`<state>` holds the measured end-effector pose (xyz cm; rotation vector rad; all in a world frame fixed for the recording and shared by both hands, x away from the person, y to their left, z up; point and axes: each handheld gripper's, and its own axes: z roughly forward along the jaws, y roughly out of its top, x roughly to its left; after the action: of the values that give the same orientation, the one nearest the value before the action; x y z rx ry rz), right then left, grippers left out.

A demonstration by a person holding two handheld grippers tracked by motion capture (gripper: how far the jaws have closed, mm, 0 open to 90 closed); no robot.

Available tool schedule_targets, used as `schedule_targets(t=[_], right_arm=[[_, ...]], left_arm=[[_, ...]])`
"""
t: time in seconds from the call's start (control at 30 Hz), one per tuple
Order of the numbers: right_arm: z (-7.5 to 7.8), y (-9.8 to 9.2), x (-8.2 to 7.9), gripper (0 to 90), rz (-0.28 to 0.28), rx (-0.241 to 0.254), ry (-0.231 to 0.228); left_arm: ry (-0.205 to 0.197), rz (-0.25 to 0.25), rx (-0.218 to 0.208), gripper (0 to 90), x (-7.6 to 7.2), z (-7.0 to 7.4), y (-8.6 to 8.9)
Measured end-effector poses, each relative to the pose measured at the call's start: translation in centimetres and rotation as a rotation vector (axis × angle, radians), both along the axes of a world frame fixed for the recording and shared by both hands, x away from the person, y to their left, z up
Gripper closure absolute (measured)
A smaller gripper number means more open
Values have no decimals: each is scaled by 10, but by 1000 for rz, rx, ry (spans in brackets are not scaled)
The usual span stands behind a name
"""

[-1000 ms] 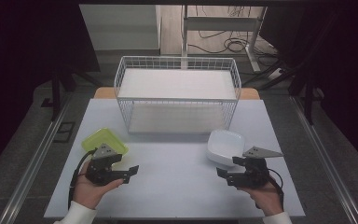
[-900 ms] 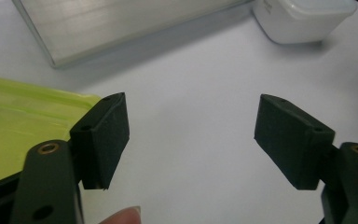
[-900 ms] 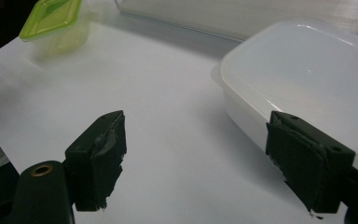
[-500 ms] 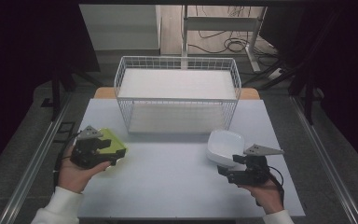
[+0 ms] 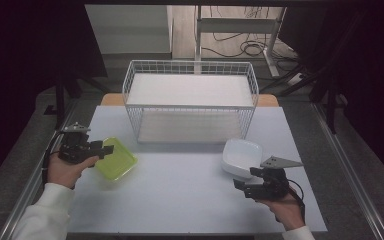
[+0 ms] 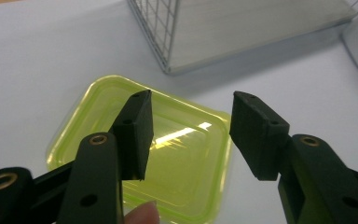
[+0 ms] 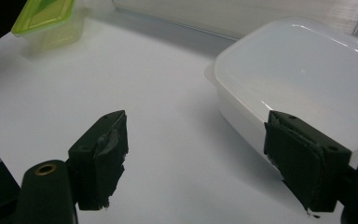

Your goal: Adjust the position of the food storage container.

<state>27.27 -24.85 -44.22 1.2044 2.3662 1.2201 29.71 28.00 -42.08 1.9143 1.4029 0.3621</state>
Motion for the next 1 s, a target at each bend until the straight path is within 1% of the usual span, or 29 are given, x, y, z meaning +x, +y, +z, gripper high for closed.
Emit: schedule_targets(t=[0.03, 0.07, 0.1, 0.2, 0.23, 0.27, 0.37, 0.4, 0.43, 0.47, 0.5, 0.53, 0.57, 0.63, 0.7, 0.73, 0.8, 0.83, 0.87, 0.9, 0.93, 1.0], right_arm=[[0, 0, 0, 217, 0, 0, 0], [-1, -1, 0, 217, -4, -6, 2], [-1, -1, -1, 218, -5, -9, 3], [-2, -2, -1, 218, -10, -16, 7], [-2, -2, -1, 218, -10, -16, 7], [-3, -3, 0, 218, -12, -17, 8], [-5, -5, 1, 219, -19, -24, 15], [-5, -5, 1, 219, -19, -24, 17], [-5, -5, 1, 219, -19, -24, 17], [-5, -4, 2, 219, -17, -27, 17], [-5, -4, 2, 219, -17, -27, 17], [-6, -4, 2, 219, -15, -27, 15], [-6, -3, 2, 219, -12, -29, 17], [-7, -2, 3, 219, -9, -31, 18], [-8, -2, 4, 219, -6, -35, 22], [-9, -1, 4, 219, -5, -38, 27], [-9, 0, 5, 219, -1, -42, 29], [-9, 0, 5, 219, -1, -42, 29], [-10, 0, 5, 219, 0, -44, 30], [-10, 0, 5, 219, 0, -44, 30], [-11, 0, 5, 219, 2, -46, 31], [-11, 0, 5, 219, 2, -47, 30]], left_arm=[[2, 1, 6, 491, 2, 0, 1], [9, 5, 19, 491, 8, -2, 3], [9, 5, 19, 490, 8, -2, 3], [29, 13, 47, 496, 20, -8, 8], [29, 13, 47, 503, 20, -8, 8], [36, 17, 59, 503, 24, -10, 10], [59, 29, 74, 548, 36, -15, 18], [59, 29, 74, 562, 36, -15, 18], [69, 30, 74, 562, 39, -17, 20], [84, 25, 77, 602, 45, -19, 24], [84, 25, 77, 616, 45, -19, 24], [89, 28, 75, 616, 49, -20, 26], [96, 28, 76, 634, 52, -22, 28], [108, 31, 99, 647, 57, -24, 30], [119, 35, 112, 657, 61, -27, 33], [129, 44, 120, 691, 65, -30, 36], [135, 49, 127, 737, 68, -32, 38], [141, 54, 132, 737, 70, -34, 39], [152, 64, 144, 794, 74, -38, 43], [152, 64, 144, 819, 74, -38, 43], [160, 71, 155, 847, 76, -40, 44], [171, 78, 167, 864, 80, -44, 47]])
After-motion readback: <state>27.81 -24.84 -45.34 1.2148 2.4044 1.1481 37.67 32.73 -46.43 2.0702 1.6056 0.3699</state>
